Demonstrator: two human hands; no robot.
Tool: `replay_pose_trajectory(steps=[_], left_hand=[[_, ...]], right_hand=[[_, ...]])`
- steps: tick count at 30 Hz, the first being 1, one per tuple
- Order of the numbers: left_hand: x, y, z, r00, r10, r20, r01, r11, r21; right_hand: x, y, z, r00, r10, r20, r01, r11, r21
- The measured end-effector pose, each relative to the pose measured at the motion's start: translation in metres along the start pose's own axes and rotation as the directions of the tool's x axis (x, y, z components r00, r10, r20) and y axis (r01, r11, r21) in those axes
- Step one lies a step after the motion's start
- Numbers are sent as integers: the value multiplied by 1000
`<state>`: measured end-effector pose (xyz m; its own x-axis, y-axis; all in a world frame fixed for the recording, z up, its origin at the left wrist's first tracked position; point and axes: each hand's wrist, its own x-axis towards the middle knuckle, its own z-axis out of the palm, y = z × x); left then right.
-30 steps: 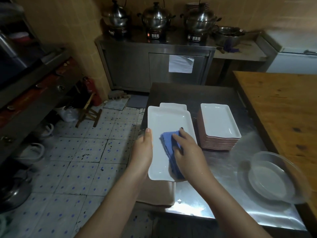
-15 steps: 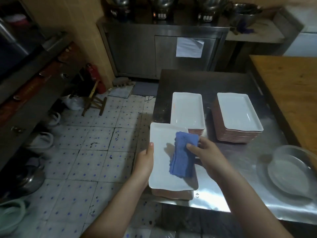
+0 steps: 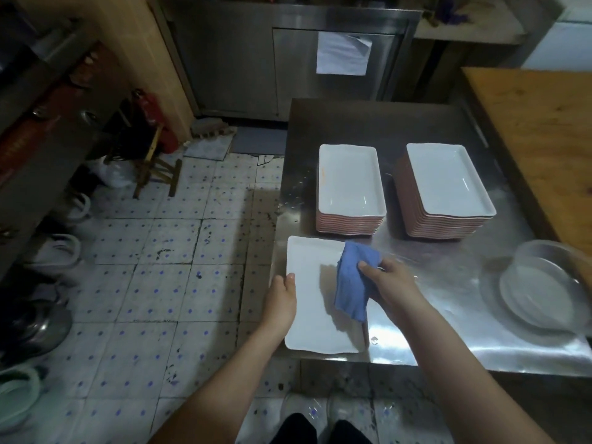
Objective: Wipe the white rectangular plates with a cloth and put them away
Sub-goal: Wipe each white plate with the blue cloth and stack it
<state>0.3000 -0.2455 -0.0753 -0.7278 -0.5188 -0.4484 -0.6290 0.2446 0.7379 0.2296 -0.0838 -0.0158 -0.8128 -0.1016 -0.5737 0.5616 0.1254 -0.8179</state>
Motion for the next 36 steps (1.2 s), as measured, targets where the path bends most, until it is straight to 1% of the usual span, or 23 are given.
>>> replay_pose_trajectory(steps=[1,2,4,5,7,9,13,15,17,19,21,24,26,28,32,34,36], left_hand=[[1,2,1,999,29,-20,-28,997,67],[2,4,1,996,83,-44,-73,981,178],[3,6,0,979,200,-47,-161,888,432],[5,6,-2,972,235,-24,-190,840,508],[10,4,-6,965,260,38,-231,771,593],[13,2,-8,961,260,89,-257,735,627],[24,1,-8,959,219,179,-282,771,570],[31,0,-11,957,188,220,-281,784,554],[37,0,-15,956,184,229,-282,792,541],[43,6,-20,960,204,193,-277,798,535],[51,20,-23,965,232,119,-260,823,505],[71,52,-24,955,295,29,-284,883,374],[90,76,-20,947,321,13,-310,905,290],[110,100,-13,951,310,1,-302,924,236],[149,139,7,969,248,-22,-237,948,214],[163,152,12,974,226,-22,-214,948,236],[172,159,14,973,231,2,-223,935,277]], right_hand=[[1,1,0,1000,2,-8,-2,1000,2],[2,2,1,1000,3,-17,-3,1000,0],[4,4,2,999,8,-31,-8,1000,2],[5,6,4,999,12,-34,-12,1000,8],[7,10,6,999,22,-42,-21,1000,8],[9,13,9,998,24,-54,-24,1000,5],[12,13,13,997,13,-71,-13,1000,10],[12,13,13,998,11,-68,-8,999,41],[13,11,12,998,14,-65,-10,998,67],[15,6,8,999,-2,-50,7,996,88],[21,-3,4,998,-45,-33,48,993,111],[37,-23,-2,993,-112,-34,115,985,131],[51,-39,-5,989,-143,-38,147,981,129],[67,-55,-8,987,-157,-35,161,979,128],[102,-81,-11,987,-155,-36,158,982,104],[117,-89,-13,990,-139,-26,141,985,96],[129,-94,-15,993,-119,-25,120,989,84]])
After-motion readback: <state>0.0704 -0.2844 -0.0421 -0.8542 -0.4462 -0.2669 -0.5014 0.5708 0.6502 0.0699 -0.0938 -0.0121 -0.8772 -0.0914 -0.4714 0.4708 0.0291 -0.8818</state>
